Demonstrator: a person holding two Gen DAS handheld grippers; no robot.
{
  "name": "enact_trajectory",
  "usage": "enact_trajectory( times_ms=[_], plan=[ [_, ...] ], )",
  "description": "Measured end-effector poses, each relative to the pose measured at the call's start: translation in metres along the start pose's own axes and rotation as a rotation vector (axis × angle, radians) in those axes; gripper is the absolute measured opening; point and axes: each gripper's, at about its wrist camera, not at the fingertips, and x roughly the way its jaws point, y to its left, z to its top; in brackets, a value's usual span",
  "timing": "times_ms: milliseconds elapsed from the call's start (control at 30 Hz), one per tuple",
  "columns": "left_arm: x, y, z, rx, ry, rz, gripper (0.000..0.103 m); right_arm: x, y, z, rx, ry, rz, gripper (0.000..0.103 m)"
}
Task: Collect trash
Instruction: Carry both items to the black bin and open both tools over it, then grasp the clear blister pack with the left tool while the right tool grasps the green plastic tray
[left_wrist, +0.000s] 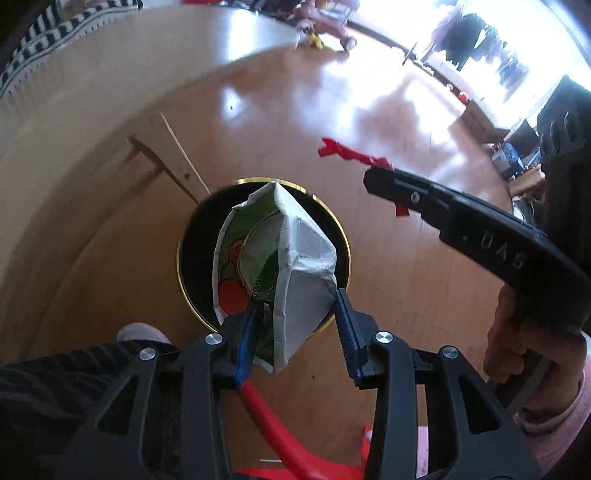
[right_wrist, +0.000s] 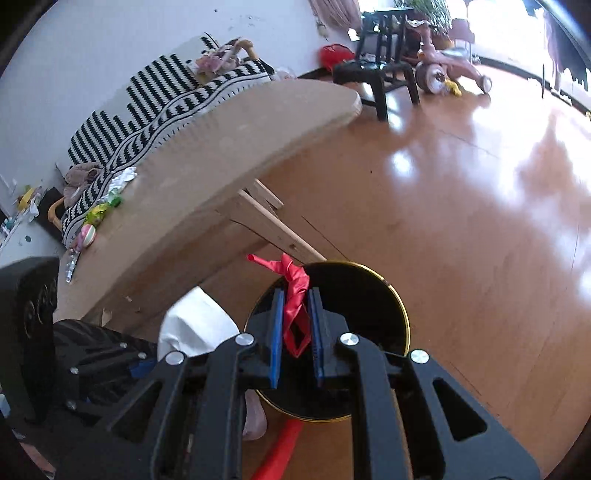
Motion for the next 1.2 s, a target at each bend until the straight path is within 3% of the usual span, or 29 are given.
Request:
enact_trajectory(
  times_ms=[233, 267, 300, 333, 367, 500, 600, 767, 900, 1067, 1200],
  plan=[
    [0.013, 0.018, 0.011, -0.015, 0.007, 0.026, 0.04, 0.017, -0.001, 0.002, 0.057, 0.027, -0.004, 0.014],
    [0.014, 0.02, 0.012, -0.017, 0.004, 0.041, 0.046, 0.018, -0.005, 0.005, 0.087, 0.032, 0.006, 0.014],
    [0.015, 0.023, 0.011, -0.026, 0.005, 0.05, 0.075, 0.02, -0.009, 0.007, 0.112, 0.042, 0.016, 0.026],
    [0.015, 0.025, 0.011, -0.034, 0.001, 0.053, 0.09, 0.02, -0.015, 0.008, 0.154, 0.053, 0.029, 0.071],
    [0.013, 0.028, 0.01, -0.037, -0.017, 0.045, 0.097, 0.019, -0.017, 0.011, 0.17, 0.054, 0.036, 0.095],
    [0.008, 0.029, 0.014, -0.047, -0.015, -0.022, 0.097, 0.011, -0.021, 0.017, 0.165, 0.021, 0.005, 0.097],
    [-0.006, 0.033, 0.017, -0.053, -0.045, -0.025, 0.097, 0.003, -0.028, 0.019, 0.193, -0.026, -0.025, 0.097],
    [-0.069, 0.067, 0.015, -0.145, -0.193, -0.007, 0.097, 0.003, -0.022, 0.018, 0.142, -0.088, -0.081, 0.097],
    [-0.147, 0.127, 0.0, -0.257, -0.39, 0.103, 0.097, 0.022, 0.002, 0.025, 0.097, -0.046, -0.043, 0.097],
    [-0.211, 0.226, -0.041, -0.545, -0.508, 0.165, 0.097, 0.045, 0.067, 0.045, -0.028, -0.026, 0.009, 0.097],
    [-0.242, 0.29, -0.078, -0.691, -0.542, 0.375, 0.097, 0.069, 0.137, 0.061, -0.164, 0.011, 0.056, 0.097]
  ],
)
